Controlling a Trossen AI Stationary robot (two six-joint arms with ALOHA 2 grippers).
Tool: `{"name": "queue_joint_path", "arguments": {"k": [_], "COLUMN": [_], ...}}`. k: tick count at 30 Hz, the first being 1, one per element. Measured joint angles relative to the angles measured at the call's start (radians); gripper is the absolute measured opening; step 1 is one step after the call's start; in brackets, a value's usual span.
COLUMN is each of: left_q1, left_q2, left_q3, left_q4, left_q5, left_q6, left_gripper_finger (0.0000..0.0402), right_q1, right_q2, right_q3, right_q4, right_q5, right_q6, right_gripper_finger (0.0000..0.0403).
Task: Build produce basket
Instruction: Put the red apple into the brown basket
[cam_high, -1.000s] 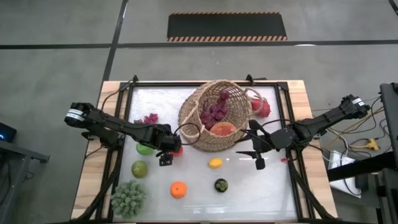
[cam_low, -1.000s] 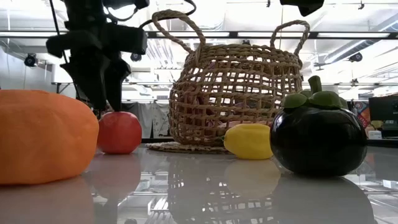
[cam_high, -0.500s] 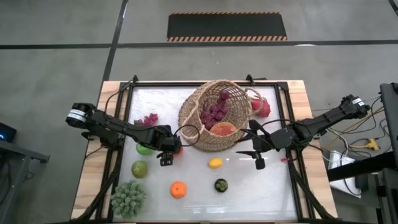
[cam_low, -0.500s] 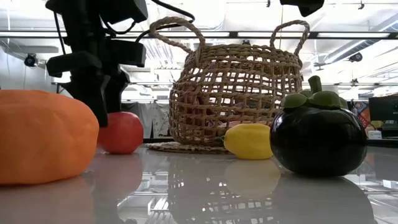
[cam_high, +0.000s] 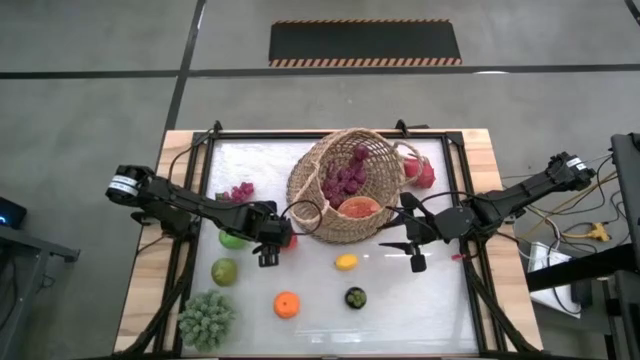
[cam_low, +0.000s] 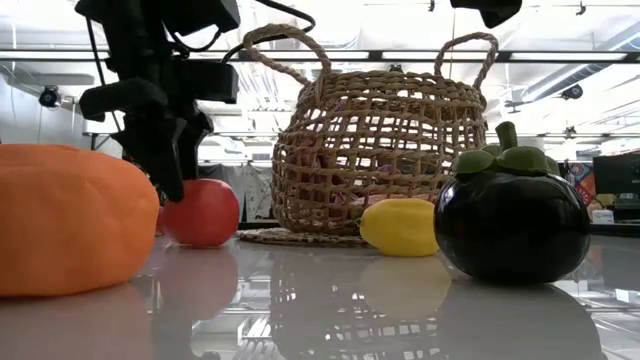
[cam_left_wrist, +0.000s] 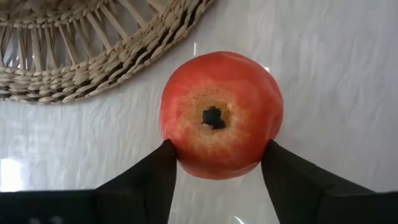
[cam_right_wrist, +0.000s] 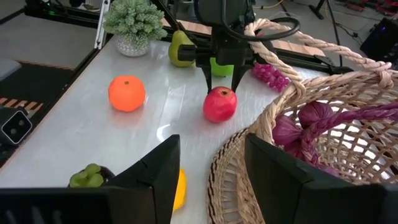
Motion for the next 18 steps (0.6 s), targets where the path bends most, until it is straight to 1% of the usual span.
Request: {"name": "queue_joint_path", "arguments": {"k": [4,8,9,13,18], "left_q1": [-0.023,-0.041,-0.043,-0.049,-0.053], "left_q2": [-0.043,-0.122,-0.142,-0.194,-0.208], "left_q3": [0.018,0.062,0.075,0.126,0.212], "left_q4": [-0.016,-0.015,-0.016,-0.014,0.000], "left_q5": [0.029,0.109,0.116,0.114,0.103], "left_q6": [0.004,-0.012,-0.026,-0.041,0.012], "left_gripper_finger": [0.0191,0.0191,0.0191,0.0190,0.0190], "right_q1": [0.000,0.000,0.000,0.001,0.008], "right_q2": [0.000,0.000,0.000,0.000,-0.024], "right_q3": [0.000,0.000,0.000,0.000,0.000], "right_q4": [-0.001,-0.003,-0.003,-0.014,-0.081], "right_q5": [0.000,0.000,0.000,0.000,-0.002], "right_q6": [0.000,0.000,0.001,0.011,0.012], "right_gripper_finger": [0.0167,0.0168,0.0168,0.0167,0.0168]}}
